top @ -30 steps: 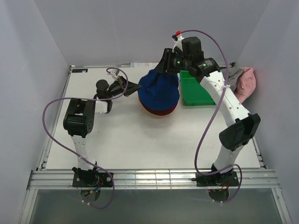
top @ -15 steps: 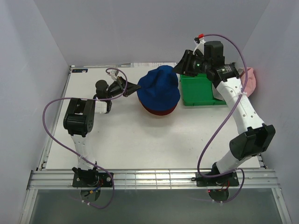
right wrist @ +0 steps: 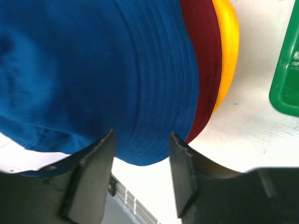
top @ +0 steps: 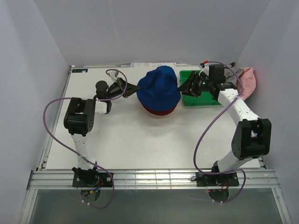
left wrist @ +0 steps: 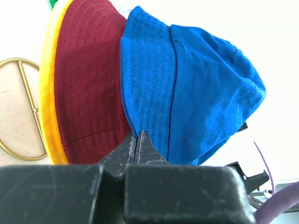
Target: Stack the hats
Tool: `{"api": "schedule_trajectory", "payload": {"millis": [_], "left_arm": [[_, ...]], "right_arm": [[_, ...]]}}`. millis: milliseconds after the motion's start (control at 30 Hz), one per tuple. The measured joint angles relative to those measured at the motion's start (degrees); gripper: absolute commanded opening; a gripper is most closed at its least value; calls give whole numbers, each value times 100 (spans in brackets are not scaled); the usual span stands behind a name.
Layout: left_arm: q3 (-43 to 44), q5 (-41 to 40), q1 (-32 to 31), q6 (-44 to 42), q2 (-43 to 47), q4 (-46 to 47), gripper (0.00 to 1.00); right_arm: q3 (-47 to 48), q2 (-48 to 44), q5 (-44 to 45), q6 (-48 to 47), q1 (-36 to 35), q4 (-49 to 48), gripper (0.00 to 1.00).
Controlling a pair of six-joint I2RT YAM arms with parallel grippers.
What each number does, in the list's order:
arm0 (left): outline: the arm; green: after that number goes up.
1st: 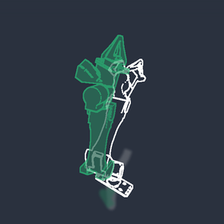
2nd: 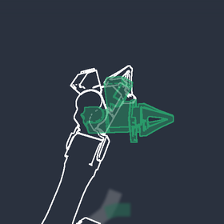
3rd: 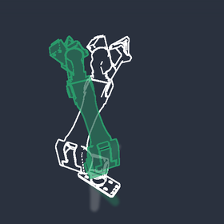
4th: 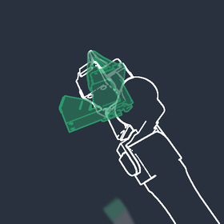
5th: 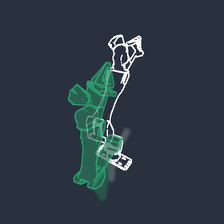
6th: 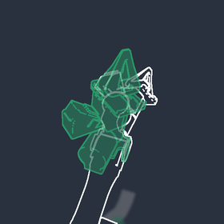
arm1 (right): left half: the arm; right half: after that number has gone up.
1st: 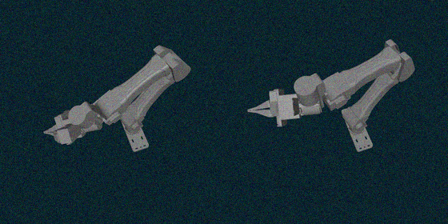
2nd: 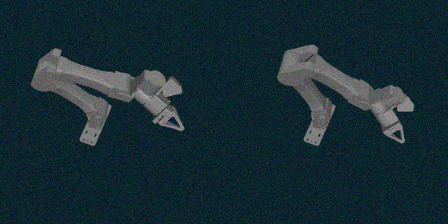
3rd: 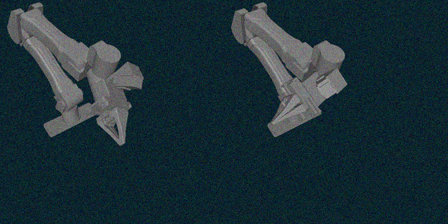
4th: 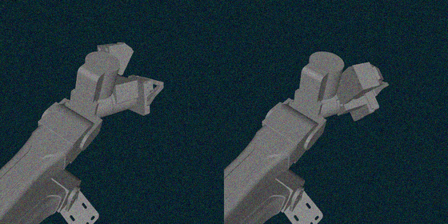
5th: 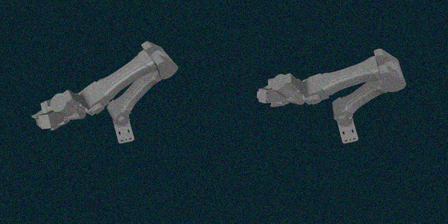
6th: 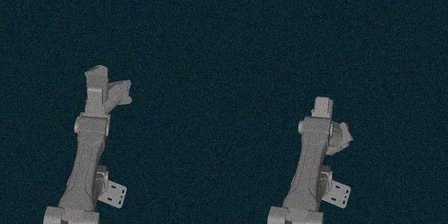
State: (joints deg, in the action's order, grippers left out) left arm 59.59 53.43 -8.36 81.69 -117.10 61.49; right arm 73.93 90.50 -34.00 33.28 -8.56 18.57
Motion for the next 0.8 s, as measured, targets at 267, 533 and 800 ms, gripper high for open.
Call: {"api": "schedule_trajectory", "payload": {"millis": [267,533,800], "left_arm": [[0,9,0,-68,0,-22,0],[0,22,2,-87,0,-26,0],[0,22,2,-87,0,-26,0]], "right_arm": [[-654,107,-188,334,90,-743,69],[-1335,107,-262,918,179,-1657,69],[-2177,105,-378,1945,181,-3088,61]]}}
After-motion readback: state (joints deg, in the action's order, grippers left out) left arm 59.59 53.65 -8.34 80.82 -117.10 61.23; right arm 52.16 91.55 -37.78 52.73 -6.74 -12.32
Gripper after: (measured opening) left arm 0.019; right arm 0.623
